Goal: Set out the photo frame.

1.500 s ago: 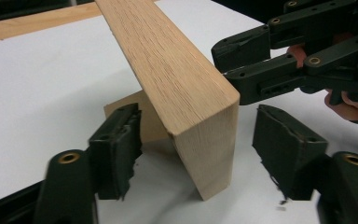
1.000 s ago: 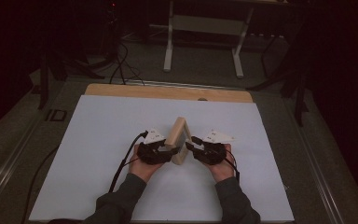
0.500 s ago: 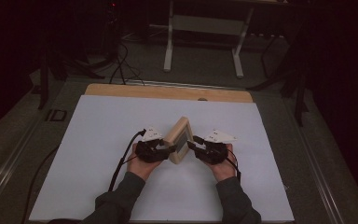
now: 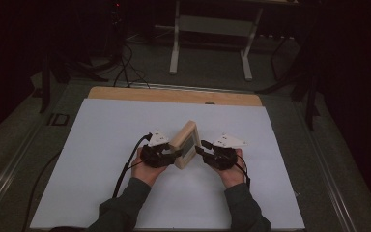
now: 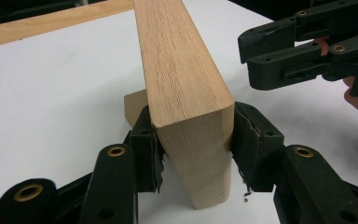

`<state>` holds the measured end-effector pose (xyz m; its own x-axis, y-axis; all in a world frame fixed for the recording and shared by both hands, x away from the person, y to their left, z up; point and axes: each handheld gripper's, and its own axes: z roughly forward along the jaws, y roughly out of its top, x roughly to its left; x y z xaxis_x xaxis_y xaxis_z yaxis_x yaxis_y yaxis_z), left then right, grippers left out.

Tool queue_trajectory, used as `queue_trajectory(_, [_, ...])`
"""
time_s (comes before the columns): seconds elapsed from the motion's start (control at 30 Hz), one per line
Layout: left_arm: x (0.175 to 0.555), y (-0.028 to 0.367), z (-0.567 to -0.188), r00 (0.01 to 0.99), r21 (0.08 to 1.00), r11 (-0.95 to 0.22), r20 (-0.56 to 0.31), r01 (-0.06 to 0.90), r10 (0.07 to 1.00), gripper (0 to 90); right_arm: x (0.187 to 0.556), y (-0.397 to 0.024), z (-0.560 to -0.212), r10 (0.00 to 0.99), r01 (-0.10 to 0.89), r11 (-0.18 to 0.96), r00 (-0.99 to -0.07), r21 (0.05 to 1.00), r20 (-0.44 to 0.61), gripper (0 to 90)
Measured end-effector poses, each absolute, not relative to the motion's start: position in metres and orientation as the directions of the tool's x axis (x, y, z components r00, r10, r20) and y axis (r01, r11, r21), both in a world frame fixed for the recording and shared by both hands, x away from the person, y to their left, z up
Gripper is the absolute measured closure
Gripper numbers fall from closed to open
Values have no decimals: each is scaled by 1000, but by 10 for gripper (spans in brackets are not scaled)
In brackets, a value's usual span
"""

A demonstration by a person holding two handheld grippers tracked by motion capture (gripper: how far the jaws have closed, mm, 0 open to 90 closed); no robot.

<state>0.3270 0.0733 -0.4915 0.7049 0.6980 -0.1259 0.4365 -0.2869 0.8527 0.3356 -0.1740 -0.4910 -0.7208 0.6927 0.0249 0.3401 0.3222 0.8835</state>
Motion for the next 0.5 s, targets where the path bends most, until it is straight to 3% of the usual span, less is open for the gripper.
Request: queue_trajectory(0.5, [327,64,-493,641,864,-242,-116,442,759,564,335,-173,-491,690,336,325,-724,884,22,639])
